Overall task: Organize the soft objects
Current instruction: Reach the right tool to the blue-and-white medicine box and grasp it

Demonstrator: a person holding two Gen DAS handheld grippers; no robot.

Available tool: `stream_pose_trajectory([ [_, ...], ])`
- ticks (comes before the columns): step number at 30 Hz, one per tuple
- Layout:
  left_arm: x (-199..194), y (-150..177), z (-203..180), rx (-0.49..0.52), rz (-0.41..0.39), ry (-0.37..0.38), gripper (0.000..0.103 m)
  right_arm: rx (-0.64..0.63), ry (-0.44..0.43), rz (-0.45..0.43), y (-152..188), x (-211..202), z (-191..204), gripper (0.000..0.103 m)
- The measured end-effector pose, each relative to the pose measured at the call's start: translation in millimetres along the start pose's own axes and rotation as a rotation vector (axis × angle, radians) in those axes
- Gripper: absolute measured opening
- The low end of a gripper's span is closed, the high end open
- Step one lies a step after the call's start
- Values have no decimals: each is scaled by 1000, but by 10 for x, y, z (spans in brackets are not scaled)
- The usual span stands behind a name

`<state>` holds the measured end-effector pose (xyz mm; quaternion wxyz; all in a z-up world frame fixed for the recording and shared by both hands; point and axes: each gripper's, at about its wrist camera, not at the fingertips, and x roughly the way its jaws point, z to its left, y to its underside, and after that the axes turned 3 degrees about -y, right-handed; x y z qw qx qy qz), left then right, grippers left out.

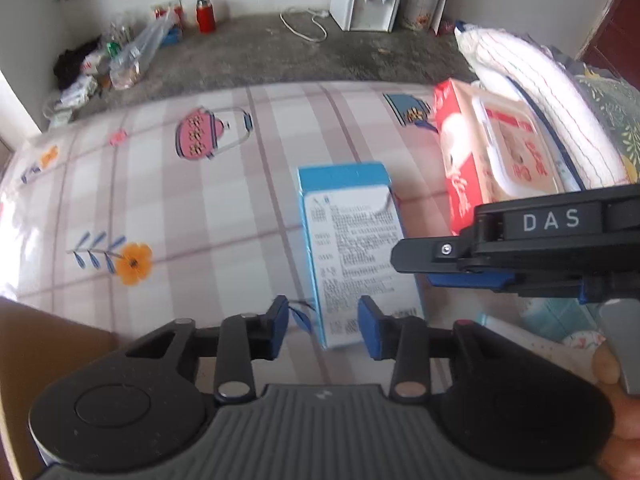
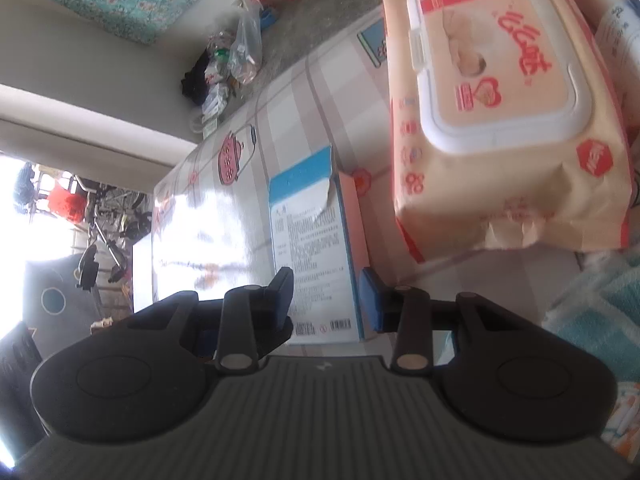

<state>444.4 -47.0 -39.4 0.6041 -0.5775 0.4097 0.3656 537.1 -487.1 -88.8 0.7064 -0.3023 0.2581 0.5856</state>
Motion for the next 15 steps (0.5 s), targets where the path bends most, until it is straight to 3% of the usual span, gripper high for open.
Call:
stream_pose_trajectory([
  [3,51,-77,48,-33,10,15,50,2,20,-18,-62,58,48,37],
  [10,248,-94,46,-81,69,81,44,20,7,21,5,290,-34,36],
  [15,138,-65,-41,-65,51,49,39,26,-9,14,42,234,-78,35],
])
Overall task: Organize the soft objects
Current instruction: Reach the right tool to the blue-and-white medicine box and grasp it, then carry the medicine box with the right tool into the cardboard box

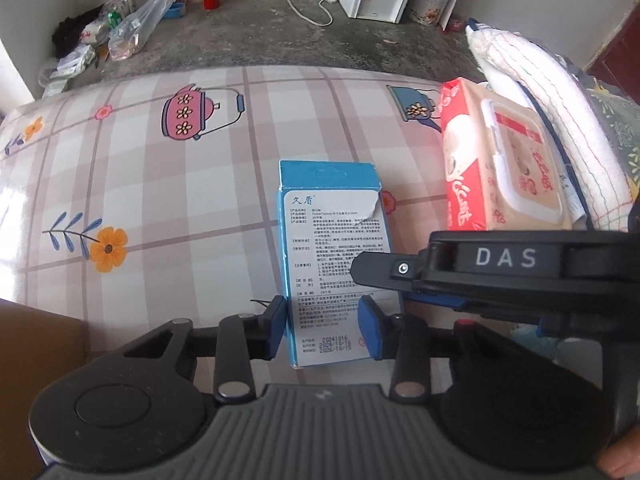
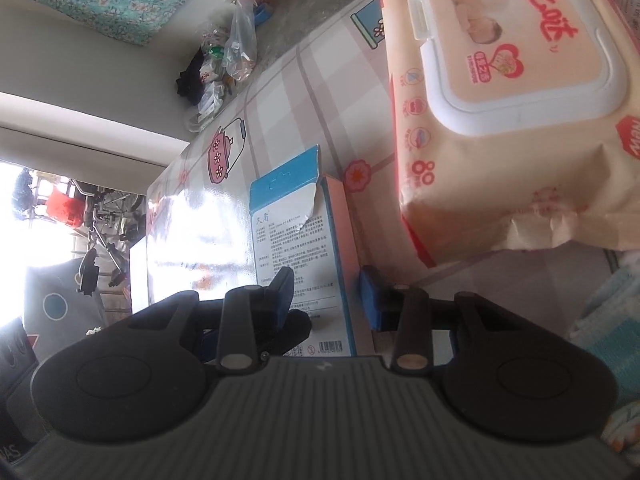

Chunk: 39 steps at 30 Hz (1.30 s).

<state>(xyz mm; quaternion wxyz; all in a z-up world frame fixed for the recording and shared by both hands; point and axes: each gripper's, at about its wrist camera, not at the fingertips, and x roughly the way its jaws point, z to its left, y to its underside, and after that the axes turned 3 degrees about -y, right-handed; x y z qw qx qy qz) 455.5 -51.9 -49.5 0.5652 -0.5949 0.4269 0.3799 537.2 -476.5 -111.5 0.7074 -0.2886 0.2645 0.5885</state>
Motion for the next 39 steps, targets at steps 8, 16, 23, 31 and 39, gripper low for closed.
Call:
stream_pose_trajectory([
  [8,-535,74,-53,16,-84,16,39,-12,-50,-53,123,-538,193,35],
  [16,-1416,367,146,5,-185,20,40,-96,-104,-114,530,-1176,850,35],
  [23,-2161,858,702,-39,-280,-21,40,-212,-156,-104,1126,-1395,1701,35],
  [31,-2545,1463,1671,-141,-315,-107,39,-337,-176,12,2005,-862,2703,35],
  [39,-2173,1701,2521,-261,-238,-134,40,-357,-111,158,2572,99,3087,36],
])
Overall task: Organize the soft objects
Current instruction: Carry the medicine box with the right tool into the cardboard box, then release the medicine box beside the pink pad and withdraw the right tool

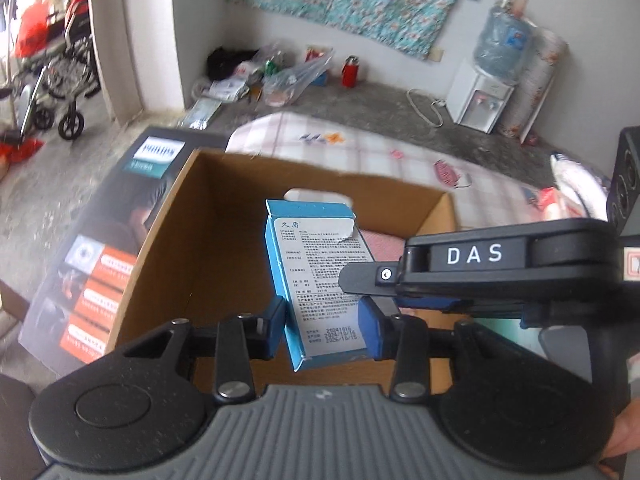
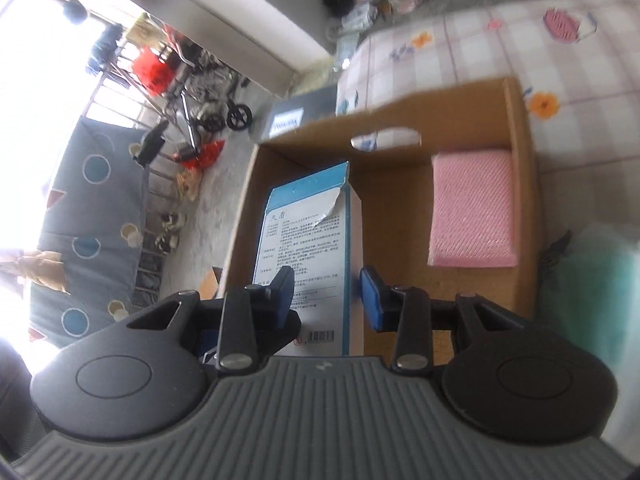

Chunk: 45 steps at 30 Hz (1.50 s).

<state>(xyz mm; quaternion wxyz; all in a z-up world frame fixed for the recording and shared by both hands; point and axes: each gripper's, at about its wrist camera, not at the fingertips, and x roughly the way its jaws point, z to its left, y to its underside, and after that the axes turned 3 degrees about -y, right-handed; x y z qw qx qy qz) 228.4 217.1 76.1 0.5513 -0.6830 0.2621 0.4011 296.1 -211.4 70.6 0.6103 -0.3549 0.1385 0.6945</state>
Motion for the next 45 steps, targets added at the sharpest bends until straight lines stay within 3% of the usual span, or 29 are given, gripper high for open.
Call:
stream_pose_trajectory([
  [8,700,-108,252,-5,51,33,43,-2,75,9,-235,610,-143,36],
  [12,1120,-124,305,-15,161,-2,46,-45,82,26,-371,698,-245,36],
  [16,1340,-125,395,-43,205,-25,46,-121,67,2,-394,498,-162,36],
  [22,1464,-169,383,-46,202,-63,43,-126,37,-42,-410,123,-218,36],
  [33,1618,-273,155,21,182,-8,44,-70,52,-52,-271,-215,-567,36],
  [35,1590,-263,117,29,167,-29,47,-66,58,-56,-245,-272,-614,36],
  [40,1338,-249,100,-18,120,-64,79,-63,60,-97,-237,-524,-700,38],
  [42,1230,-295,126,-55,93,-47,88,-69,63,-116,-240,-659,-752,40],
  [45,956,-292,126,-99,47,6,92,-76,90,-155,-217,-909,-867,42],
])
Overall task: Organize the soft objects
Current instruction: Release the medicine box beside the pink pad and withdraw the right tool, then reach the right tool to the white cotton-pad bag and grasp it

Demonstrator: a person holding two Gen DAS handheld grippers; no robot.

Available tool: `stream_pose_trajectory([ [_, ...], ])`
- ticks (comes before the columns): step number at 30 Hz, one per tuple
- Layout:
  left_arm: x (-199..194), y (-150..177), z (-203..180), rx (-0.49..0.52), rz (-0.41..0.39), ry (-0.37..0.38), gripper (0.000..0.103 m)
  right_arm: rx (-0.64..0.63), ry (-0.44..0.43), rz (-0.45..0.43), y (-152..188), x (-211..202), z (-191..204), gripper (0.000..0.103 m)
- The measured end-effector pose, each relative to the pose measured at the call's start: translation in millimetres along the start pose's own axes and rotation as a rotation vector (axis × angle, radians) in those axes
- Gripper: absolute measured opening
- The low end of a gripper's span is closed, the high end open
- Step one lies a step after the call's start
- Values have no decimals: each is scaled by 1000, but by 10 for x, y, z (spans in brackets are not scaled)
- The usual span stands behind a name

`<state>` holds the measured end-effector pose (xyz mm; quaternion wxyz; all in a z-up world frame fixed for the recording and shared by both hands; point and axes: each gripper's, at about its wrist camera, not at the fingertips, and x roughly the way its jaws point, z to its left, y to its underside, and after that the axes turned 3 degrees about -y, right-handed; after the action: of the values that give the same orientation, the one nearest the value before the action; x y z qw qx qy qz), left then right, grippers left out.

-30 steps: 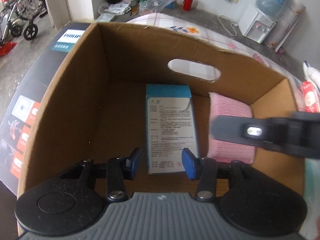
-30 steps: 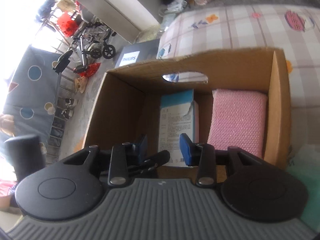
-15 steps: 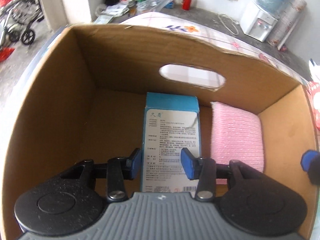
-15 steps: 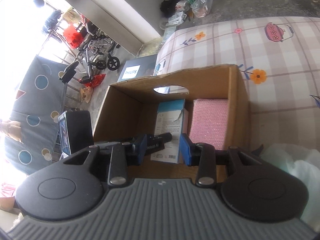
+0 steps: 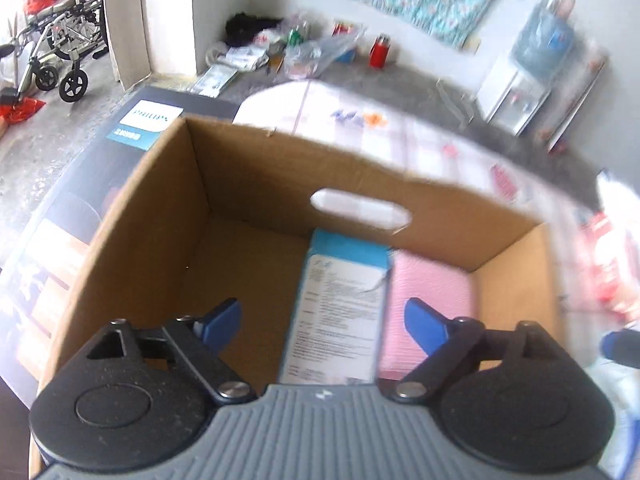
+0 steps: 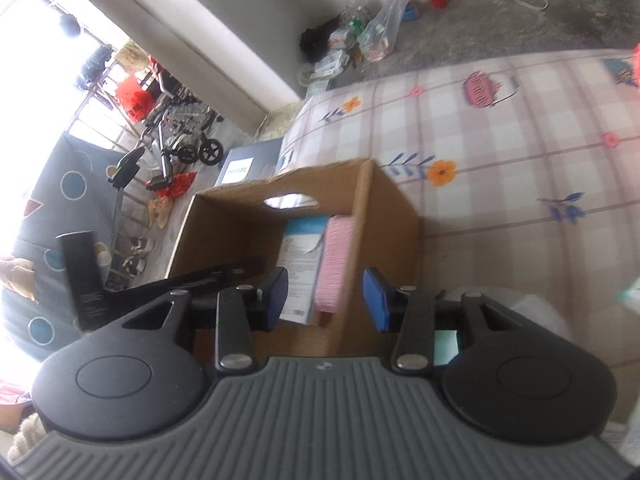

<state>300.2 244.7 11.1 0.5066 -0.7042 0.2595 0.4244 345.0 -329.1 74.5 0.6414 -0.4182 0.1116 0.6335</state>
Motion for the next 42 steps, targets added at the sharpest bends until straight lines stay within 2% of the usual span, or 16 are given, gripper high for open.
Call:
stream_pose_trajectory([
  [4,-390,59,-186,34,-42,94,97,37,26,-47,2,-401,-328,45],
  [11,-791,300,-969,221,-76,303,103,142,89,-161,75,-1255,-1089,49],
  [15,-752,495,-1555,295,-58,347,103,197,136,-215,187,-1657,-1540,51],
  [20,-516,655,-2185,349,17,364,101,288,158,-226,303,-1923,-2083,51],
  [23,-295,693,-2501,355,86,360,95,328,175,-204,323,-1927,-2317,52],
  [28,106,695,-2881,302,237,351,74,363,188,-181,254,-1784,-2595,52],
  [32,352,741,-3039,232,349,367,71,359,180,-183,50,-1624,-2735,52],
  [36,531,790,-3108,176,413,378,69,377,164,-153,-149,-1360,-2909,50],
  [42,662,799,-3149,167,458,383,58,395,144,-47,-181,-1002,-3056,46],
])
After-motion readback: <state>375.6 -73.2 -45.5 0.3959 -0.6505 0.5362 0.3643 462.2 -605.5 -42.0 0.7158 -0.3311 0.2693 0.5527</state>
